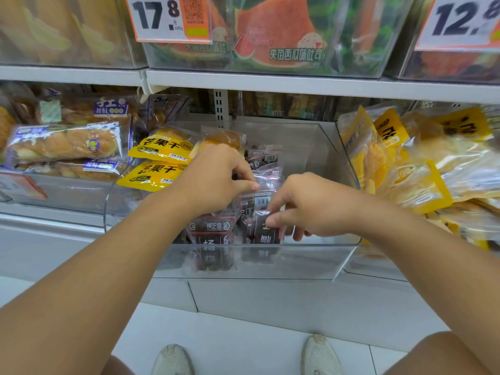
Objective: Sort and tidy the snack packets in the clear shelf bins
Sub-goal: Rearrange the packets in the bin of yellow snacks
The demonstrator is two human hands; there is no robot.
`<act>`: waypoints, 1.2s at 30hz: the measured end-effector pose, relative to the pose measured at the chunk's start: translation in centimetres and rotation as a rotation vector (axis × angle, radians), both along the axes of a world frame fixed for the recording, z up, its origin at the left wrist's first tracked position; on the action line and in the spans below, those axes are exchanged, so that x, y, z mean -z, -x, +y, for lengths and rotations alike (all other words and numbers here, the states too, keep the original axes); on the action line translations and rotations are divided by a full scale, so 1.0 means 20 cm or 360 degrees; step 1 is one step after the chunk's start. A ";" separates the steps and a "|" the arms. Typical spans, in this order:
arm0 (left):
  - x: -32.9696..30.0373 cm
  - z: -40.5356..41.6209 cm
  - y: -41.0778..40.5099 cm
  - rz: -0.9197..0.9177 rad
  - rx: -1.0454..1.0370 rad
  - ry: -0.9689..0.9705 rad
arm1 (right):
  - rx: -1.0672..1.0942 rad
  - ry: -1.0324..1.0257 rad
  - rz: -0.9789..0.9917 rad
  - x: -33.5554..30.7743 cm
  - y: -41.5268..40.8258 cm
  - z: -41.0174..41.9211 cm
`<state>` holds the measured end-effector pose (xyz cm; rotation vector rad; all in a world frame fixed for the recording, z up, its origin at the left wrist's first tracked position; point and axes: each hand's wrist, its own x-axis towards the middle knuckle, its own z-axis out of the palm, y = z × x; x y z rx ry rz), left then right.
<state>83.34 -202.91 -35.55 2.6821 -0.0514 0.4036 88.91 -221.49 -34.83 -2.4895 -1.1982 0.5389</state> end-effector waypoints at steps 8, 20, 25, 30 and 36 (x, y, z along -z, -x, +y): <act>-0.03 -0.04 0.04 0.0029 -0.0016 -0.0082 | 0.0317 -0.0455 -0.0299 -0.03 -0.06 0.00; -0.01 -0.05 0.04 0.0413 -0.0245 -0.0716 | 0.0741 -0.0662 -0.0009 0.00 -0.26 0.32; 0.00 -0.05 0.04 0.0360 -0.0209 -0.0696 | 0.0752 -0.0499 -0.0294 0.04 -0.35 0.41; 0.01 -0.03 0.02 0.0395 -0.0211 -0.0677 | 0.1034 -0.0149 -0.0312 0.05 -0.38 0.36; 0.00 -0.04 0.02 0.0499 -0.0217 -0.0688 | 0.1306 -0.0708 0.0460 0.09 -0.39 0.38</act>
